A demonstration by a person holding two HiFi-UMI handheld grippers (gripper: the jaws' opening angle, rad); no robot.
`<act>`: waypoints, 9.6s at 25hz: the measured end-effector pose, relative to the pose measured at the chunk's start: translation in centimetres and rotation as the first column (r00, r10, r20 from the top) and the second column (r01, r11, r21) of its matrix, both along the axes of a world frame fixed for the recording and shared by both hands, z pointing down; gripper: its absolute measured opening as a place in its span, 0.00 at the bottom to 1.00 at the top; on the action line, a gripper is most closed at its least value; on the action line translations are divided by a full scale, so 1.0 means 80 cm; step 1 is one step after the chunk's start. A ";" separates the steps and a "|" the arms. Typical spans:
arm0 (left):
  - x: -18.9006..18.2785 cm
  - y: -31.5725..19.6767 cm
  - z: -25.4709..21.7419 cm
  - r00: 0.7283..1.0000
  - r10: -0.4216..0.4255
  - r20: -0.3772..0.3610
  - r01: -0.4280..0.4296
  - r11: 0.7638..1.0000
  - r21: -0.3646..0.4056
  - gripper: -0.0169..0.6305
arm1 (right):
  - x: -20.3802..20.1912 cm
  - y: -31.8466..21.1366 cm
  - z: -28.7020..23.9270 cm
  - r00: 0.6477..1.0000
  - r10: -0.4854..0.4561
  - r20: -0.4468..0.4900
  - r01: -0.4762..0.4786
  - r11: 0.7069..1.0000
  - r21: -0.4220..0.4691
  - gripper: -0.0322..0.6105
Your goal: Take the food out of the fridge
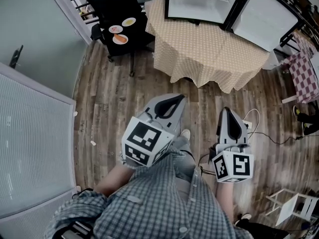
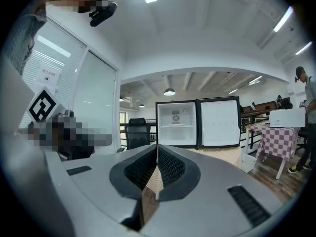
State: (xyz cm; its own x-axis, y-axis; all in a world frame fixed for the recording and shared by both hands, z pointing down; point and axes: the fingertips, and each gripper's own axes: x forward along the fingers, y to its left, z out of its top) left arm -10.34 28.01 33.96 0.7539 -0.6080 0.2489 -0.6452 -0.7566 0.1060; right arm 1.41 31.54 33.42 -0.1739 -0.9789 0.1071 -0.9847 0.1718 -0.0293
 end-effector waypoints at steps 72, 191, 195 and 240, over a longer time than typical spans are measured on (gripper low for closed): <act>0.131 -0.540 -0.056 0.968 -0.224 -0.117 0.222 0.975 -0.027 0.04 | 0.163 -0.559 -0.028 0.990 -0.135 -0.039 0.135 0.991 0.011 0.07; 0.163 -0.786 0.043 0.598 -0.591 -0.542 0.158 0.749 -0.643 0.12 | 0.157 -0.826 0.054 0.478 -0.051 0.877 0.427 0.886 -0.181 0.13; 0.161 -0.778 0.042 0.591 -0.590 -0.550 0.154 0.752 -0.640 0.11 | 0.155 -0.819 0.054 0.492 -0.064 0.869 0.436 0.881 -0.182 0.13; 0.107 -0.594 0.112 0.608 -0.661 -0.440 0.290 0.701 -0.652 0.11 | 0.083 -0.664 0.125 0.495 -0.161 0.854 0.711 0.640 -0.292 0.13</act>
State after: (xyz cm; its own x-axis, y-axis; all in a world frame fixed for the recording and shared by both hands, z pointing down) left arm -1.77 -19.53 42.91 0.4663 -0.8572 0.2184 -0.5332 -0.0753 0.8426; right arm 8.02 -21.57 43.41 -0.8358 -0.5176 0.1832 -0.3506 0.2465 -0.9035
